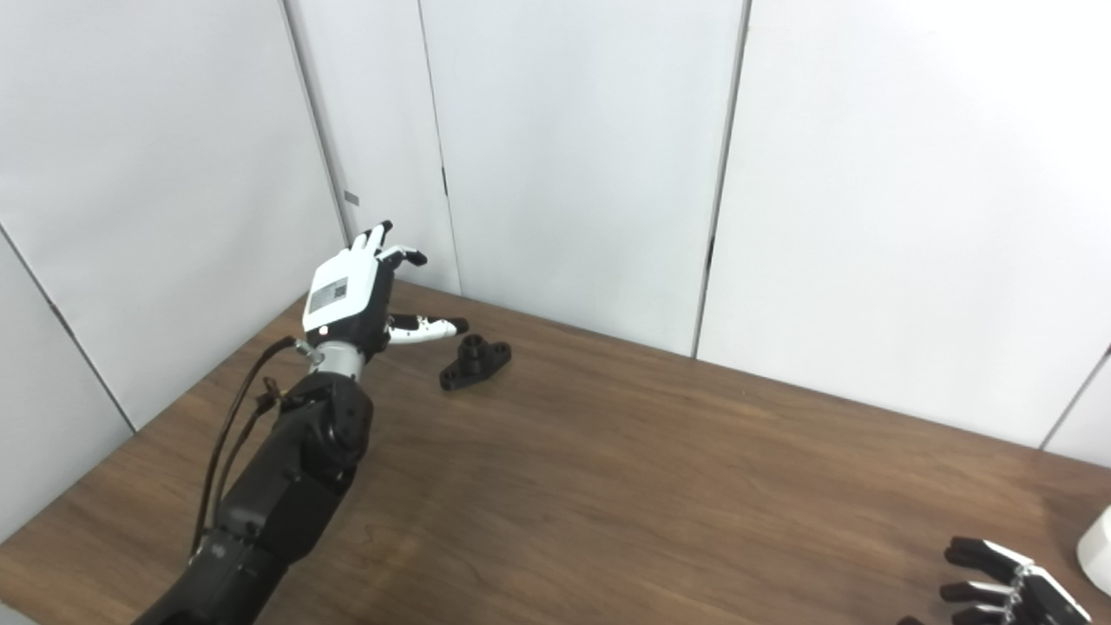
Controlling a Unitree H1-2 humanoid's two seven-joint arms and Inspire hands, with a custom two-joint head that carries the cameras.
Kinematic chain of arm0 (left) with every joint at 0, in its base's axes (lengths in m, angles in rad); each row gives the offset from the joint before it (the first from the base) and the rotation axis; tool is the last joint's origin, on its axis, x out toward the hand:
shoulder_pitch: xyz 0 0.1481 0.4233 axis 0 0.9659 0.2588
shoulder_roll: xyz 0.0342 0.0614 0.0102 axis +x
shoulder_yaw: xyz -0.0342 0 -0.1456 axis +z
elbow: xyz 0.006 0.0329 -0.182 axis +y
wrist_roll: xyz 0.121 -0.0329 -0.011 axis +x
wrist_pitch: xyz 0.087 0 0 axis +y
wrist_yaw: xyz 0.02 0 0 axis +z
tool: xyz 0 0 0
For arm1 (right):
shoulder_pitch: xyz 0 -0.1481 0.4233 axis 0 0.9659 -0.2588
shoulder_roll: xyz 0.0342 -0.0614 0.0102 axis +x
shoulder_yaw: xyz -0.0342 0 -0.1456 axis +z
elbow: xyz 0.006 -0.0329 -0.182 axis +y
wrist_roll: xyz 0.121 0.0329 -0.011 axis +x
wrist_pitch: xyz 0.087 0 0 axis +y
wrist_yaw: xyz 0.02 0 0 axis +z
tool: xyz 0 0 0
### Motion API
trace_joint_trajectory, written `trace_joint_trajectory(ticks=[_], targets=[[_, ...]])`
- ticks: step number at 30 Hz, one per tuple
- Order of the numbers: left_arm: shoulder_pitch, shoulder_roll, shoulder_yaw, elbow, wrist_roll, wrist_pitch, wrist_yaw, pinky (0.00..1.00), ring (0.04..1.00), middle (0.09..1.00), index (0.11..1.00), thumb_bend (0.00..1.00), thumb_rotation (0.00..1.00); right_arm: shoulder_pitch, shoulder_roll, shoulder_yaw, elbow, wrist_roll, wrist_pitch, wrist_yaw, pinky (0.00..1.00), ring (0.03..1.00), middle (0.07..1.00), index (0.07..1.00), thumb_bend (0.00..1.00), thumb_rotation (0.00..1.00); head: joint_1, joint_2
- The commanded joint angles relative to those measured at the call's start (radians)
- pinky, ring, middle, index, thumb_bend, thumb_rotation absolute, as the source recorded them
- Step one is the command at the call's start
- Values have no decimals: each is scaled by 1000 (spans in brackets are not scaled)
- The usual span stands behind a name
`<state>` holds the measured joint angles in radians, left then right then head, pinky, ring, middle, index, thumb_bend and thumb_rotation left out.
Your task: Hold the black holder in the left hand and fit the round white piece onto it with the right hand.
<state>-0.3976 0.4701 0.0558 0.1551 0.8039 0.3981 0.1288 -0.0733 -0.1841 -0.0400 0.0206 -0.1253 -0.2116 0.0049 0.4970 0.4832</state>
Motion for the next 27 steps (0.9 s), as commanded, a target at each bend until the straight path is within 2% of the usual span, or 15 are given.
trace_joint_trajectory(ticks=[1, 5, 11, 18, 27], targets=[[-50, 41, -8, 3, 23, 17, 17, 1000, 1000, 1000, 760, 1000, 508, -14, -13, -6, -39, 15, -22, 5, 443, 565, 685, 683, 551, 0, -3, 5], [-69, 50, -51, 39, 38, 59, -14, 1000, 1000, 1000, 761, 1000, 563, -6, -19, -4, -54, 18, -17, 13, 442, 554, 677, 674, 557, 0, -4, 11], [-98, 47, -93, 92, 46, 70, -54, 1000, 1000, 1000, 747, 1000, 607, 7, -22, -6, -90, 15, 8, 24, 440, 547, 672, 673, 558, 0, 0, 22], [-105, 36, -104, 113, 22, 70, -116, 1000, 1000, 1000, 732, 1000, 563, 12, -23, -11, -101, 23, 23, 33, 445, 559, 681, 678, 561, 0, -7, 31], [-88, 40, -150, 137, -9, 54, -121, 999, 1000, 1000, 735, 1000, 534, 17, -34, 3, -118, -14, 31, 40, 470, 562, 681, 673, 607, 0, -7, 42]])
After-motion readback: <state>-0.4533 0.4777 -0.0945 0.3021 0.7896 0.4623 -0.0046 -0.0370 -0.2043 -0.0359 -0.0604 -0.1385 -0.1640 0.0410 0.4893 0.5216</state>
